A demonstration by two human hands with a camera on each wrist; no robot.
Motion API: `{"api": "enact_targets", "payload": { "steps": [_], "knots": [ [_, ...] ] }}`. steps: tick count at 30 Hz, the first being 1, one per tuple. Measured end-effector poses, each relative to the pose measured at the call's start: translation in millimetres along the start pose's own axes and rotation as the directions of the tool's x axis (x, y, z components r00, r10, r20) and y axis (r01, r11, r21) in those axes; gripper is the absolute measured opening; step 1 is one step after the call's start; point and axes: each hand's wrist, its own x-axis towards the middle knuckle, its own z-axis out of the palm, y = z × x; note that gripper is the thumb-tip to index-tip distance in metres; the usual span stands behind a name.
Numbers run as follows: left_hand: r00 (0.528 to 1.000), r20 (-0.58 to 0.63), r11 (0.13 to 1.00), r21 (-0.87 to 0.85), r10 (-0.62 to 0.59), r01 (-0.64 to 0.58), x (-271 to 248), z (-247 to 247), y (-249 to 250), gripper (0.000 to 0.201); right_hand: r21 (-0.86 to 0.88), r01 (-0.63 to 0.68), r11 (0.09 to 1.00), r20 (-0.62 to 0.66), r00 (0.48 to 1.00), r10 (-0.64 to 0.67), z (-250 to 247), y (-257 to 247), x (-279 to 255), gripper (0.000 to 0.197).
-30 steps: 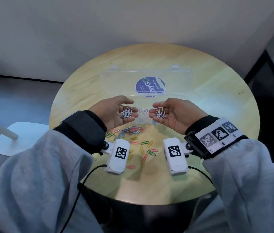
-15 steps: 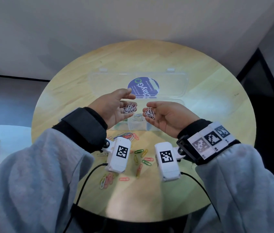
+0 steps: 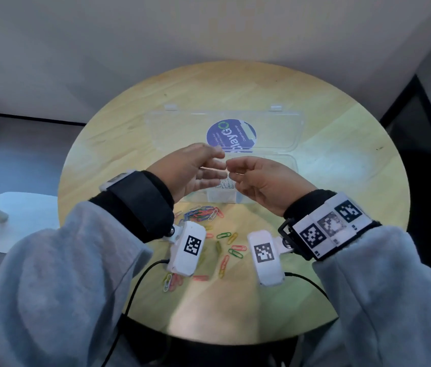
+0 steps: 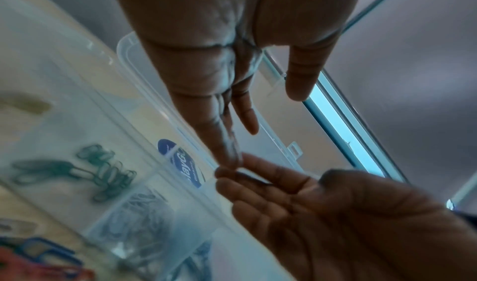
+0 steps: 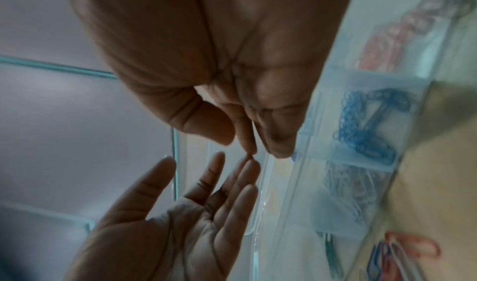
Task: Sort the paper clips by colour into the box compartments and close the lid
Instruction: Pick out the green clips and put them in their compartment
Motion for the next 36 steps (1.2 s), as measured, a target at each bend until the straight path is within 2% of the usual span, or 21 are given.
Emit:
{"api": "enact_targets", "payload": {
  "steps": [2,4,5,7,9,10,15,21,24,28,31,36],
  "knots": [
    [1.000,0.002,0.993,0.118,0.023,-0.023,-7,-1,-4,0.010,-0.277,0.039,0.960,-0.003,0.999,-0.041,-5,-2,-6,0.026],
    [0.999,0.011,0.929,0.366,0.049,-0.049,-13,-4,-11,0.016,-0.523,0.059,0.850,-0.004,0.997,-0.071,-9,-3,-16,0.020],
    [0.998,0.024,0.853,0.518,0.056,-0.060,-16,-4,-15,0.018,-0.614,0.058,0.787,0.008,0.998,-0.067,-10,-2,-21,0.018],
    [0.997,0.061,0.636,0.768,0.038,-0.071,-20,-3,-23,0.018,-0.744,0.031,0.668,0.048,0.999,0.007,-10,6,-29,0.014],
    [0.997,0.074,0.402,0.913,0.011,-0.072,-22,2,-32,0.019,-0.837,-0.008,0.547,0.072,0.989,0.126,-9,15,-35,0.009],
    [0.997,0.074,0.321,0.944,0.003,-0.072,-22,6,-36,0.021,-0.861,-0.018,0.508,0.077,0.983,0.165,-8,20,-37,0.007],
    [0.994,0.099,0.096,0.991,-0.040,-0.095,-20,26,-52,0.023,-0.946,-0.004,0.324,0.063,0.979,0.194,4,39,-38,0.008],
    [0.994,0.099,0.049,0.994,-0.040,-0.097,-15,34,-59,0.024,-0.954,0.093,0.285,0.144,0.976,0.165,15,53,-35,0.020],
    [0.992,0.082,0.029,0.996,-0.092,-0.080,-14,34,-59,0.023,-0.954,0.121,0.273,0.163,0.977,0.138,14,57,-31,0.022],
    [0.991,0.067,0.048,0.997,-0.120,-0.062,-11,31,-59,0.019,-0.960,0.144,0.240,0.183,0.971,0.151,11,59,-26,0.022],
    [0.994,0.057,0.113,0.993,-0.092,-0.046,-12,27,-60,0.014,-0.961,0.161,0.224,0.198,0.968,0.152,8,57,-26,0.019],
    [0.998,0.025,0.354,0.935,-0.056,-0.003,-12,14,-60,0.009,-0.970,0.174,0.171,0.198,0.971,0.132,8,57,-26,0.033]
  ]
}}
